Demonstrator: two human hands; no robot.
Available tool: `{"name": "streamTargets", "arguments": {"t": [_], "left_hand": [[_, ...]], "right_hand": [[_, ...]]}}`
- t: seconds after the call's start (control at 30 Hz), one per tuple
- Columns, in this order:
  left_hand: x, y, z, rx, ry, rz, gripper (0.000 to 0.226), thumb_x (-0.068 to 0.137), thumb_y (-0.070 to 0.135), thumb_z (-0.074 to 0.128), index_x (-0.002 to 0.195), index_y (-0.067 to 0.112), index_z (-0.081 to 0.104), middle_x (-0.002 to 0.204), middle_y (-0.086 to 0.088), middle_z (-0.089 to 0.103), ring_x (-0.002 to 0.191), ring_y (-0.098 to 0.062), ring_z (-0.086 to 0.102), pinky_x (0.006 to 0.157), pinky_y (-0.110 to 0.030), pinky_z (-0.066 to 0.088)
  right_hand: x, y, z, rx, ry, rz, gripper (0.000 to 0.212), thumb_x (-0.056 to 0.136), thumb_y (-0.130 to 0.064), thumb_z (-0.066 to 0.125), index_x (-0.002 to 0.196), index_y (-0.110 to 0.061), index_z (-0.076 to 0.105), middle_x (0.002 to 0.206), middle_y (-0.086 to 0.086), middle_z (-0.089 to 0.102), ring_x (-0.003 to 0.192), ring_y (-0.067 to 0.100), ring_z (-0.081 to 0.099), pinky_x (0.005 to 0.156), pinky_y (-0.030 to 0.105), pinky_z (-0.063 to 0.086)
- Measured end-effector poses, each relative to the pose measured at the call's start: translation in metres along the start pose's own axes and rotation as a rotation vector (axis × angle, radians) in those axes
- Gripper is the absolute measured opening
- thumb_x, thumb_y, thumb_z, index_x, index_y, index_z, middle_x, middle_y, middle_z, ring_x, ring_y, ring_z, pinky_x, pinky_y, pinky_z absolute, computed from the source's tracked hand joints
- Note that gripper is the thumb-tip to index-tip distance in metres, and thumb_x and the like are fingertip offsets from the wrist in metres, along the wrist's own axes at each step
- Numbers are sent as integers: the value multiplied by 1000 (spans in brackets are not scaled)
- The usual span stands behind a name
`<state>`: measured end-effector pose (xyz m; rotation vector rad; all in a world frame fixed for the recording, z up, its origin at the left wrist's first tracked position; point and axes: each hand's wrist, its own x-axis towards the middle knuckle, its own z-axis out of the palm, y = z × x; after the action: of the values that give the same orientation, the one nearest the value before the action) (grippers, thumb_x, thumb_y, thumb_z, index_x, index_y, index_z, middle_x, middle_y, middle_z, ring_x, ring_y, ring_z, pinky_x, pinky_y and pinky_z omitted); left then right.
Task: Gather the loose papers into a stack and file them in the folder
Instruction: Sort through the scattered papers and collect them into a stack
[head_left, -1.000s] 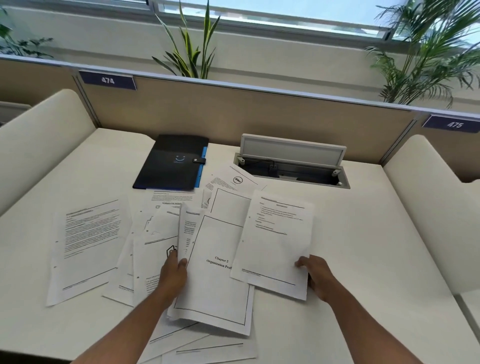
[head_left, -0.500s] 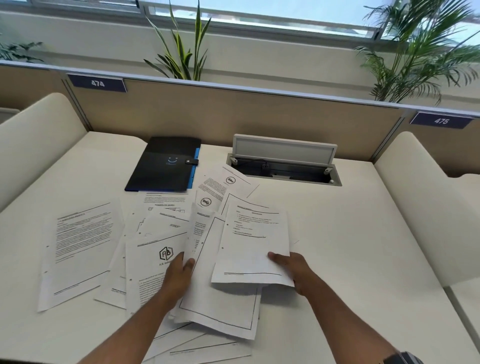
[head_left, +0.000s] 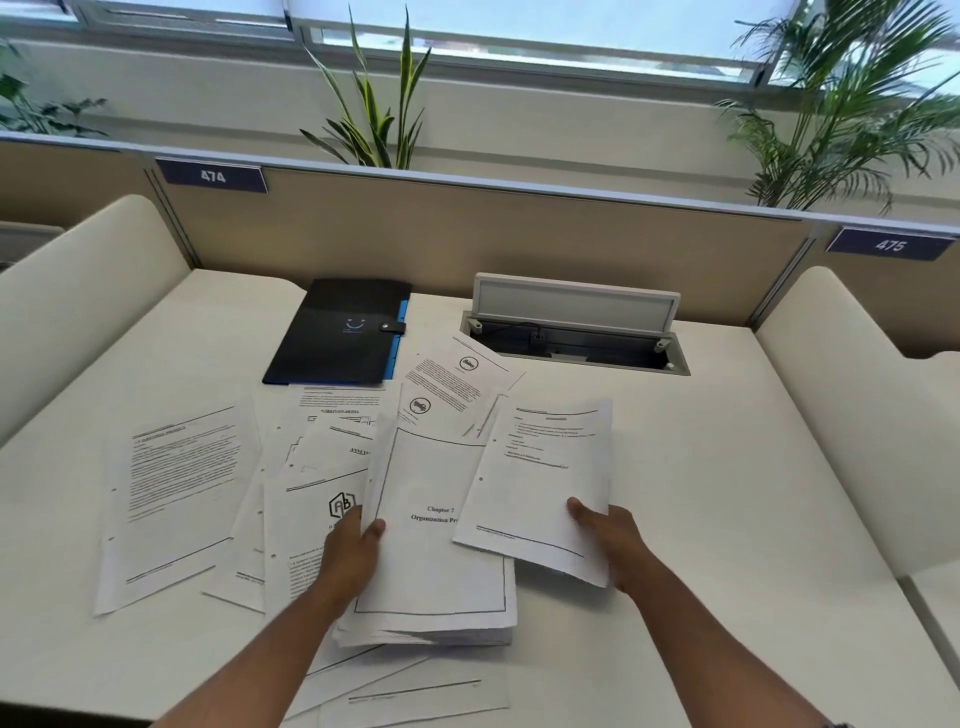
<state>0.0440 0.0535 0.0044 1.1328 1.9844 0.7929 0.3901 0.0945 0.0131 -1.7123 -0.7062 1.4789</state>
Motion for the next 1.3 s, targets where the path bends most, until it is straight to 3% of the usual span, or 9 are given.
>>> {"name": "streamTargets", "arguments": {"t": [0.27,0.47,0.6,0.73,0.87,1.0,1.13,1.23,1.3], "left_hand": [[2,-9,-15,-171,30,-29,25,100,13,50,123,13,59,115,-7,66,109,-29,59,92,-37,45],[-2,-11,-20,-262,76,-47,24,101,13,50,122,11,60,109,-3,64,102,-23,58,86,-31,41],[-4,-14,-22,-266,86,-65,24,101,12,49,122,9,59,110,-5,64,101,-23,57,89,-32,42],[-3,-17,-22,-244,87,-75,23,101,10,49,121,7,59,112,-8,64,103,-26,58,92,-35,44],[-2,-22,-23,-153,103,-91,18,100,11,49,112,4,59,110,-16,66,103,-34,60,93,-42,46],[-3,-19,-20,-114,88,-99,23,101,15,48,119,5,59,119,-14,65,110,-33,58,96,-40,44],[-5,-15,-14,-118,46,-118,23,101,14,48,119,6,59,123,-15,64,112,-31,57,92,-34,42],[-6,-14,-12,-136,17,-143,26,101,15,48,124,7,57,126,-14,62,113,-30,56,93,-34,42],[-7,-13,-10,-146,0,-148,27,101,16,48,126,8,56,127,-13,62,109,-27,56,92,-32,42]], "right_hand": [[2,1,-25,-58,-1,-49,28,88,-16,82,111,-3,74,107,14,79,93,31,77,80,41,61],[1,9,-30,-98,53,-72,35,95,-13,74,127,-3,68,117,17,76,106,37,73,99,58,56],[1,9,-34,-145,81,-113,40,98,-15,70,136,-7,63,127,14,72,115,36,68,106,56,52],[-1,6,-42,-73,74,-68,36,98,-10,68,133,-6,65,126,17,72,112,37,69,106,55,52],[-7,0,-52,200,30,66,25,97,-6,66,121,-7,69,112,20,78,90,34,77,80,47,63],[-15,-4,-52,336,-44,138,22,97,-10,64,117,-2,71,105,22,79,80,37,79,63,51,64],[-17,1,-42,177,-29,84,25,100,-4,61,125,-1,67,110,20,77,96,37,74,84,48,60],[-11,8,-37,-36,8,51,31,100,-1,61,131,4,63,122,23,72,112,41,68,105,56,52],[-10,12,-34,-138,10,31,32,100,0,60,131,4,64,123,23,71,115,40,67,108,56,50]]}}
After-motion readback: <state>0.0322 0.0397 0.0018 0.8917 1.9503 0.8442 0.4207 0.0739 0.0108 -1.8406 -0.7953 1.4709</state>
